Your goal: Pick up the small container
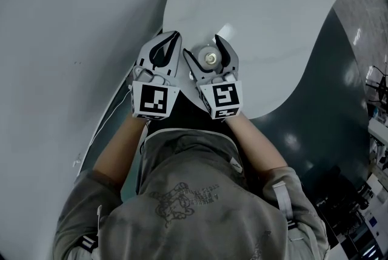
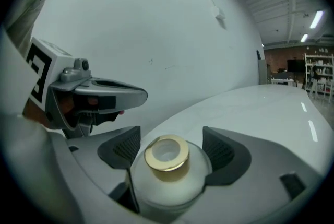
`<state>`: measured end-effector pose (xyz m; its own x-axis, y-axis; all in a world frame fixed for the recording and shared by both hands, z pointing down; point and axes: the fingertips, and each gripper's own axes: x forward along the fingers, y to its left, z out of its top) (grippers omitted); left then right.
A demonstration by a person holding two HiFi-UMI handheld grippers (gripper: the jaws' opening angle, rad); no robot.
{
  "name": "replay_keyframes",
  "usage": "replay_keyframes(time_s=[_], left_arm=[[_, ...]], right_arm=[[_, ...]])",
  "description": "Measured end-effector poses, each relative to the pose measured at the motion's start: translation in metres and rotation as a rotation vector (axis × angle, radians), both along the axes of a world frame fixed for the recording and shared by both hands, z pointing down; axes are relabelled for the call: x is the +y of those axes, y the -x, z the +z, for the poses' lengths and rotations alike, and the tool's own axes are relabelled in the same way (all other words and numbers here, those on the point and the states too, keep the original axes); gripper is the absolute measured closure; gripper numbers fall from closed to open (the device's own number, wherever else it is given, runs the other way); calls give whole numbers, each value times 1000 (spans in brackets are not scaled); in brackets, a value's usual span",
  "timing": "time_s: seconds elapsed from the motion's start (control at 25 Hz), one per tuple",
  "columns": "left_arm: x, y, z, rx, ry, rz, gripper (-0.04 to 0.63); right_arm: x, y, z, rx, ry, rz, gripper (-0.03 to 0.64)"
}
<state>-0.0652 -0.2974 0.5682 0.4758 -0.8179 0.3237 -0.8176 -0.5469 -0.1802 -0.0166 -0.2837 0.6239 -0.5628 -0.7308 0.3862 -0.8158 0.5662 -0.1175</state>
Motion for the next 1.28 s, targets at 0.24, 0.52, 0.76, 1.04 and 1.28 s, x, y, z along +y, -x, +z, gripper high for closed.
replay_keyframes(time_s=[0.24, 0.52, 0.76, 1.04, 1.28], left_arm=[[0, 2, 10, -6, 21, 0, 575], [4, 4, 18, -19, 38, -1, 575], [8, -1, 17, -17, 39, 8, 575], [8, -2, -4, -14, 19, 10, 575], [-1, -14, -54, -10, -19, 18, 575]], right_arm=[[2, -2, 23, 67, 34, 7, 282], [2, -1, 27, 86, 0, 14, 285], [1, -2, 27, 113, -10, 6, 285], [-4, -13, 2, 102, -15, 13, 287], [-19, -29, -71, 93, -75, 25, 287]])
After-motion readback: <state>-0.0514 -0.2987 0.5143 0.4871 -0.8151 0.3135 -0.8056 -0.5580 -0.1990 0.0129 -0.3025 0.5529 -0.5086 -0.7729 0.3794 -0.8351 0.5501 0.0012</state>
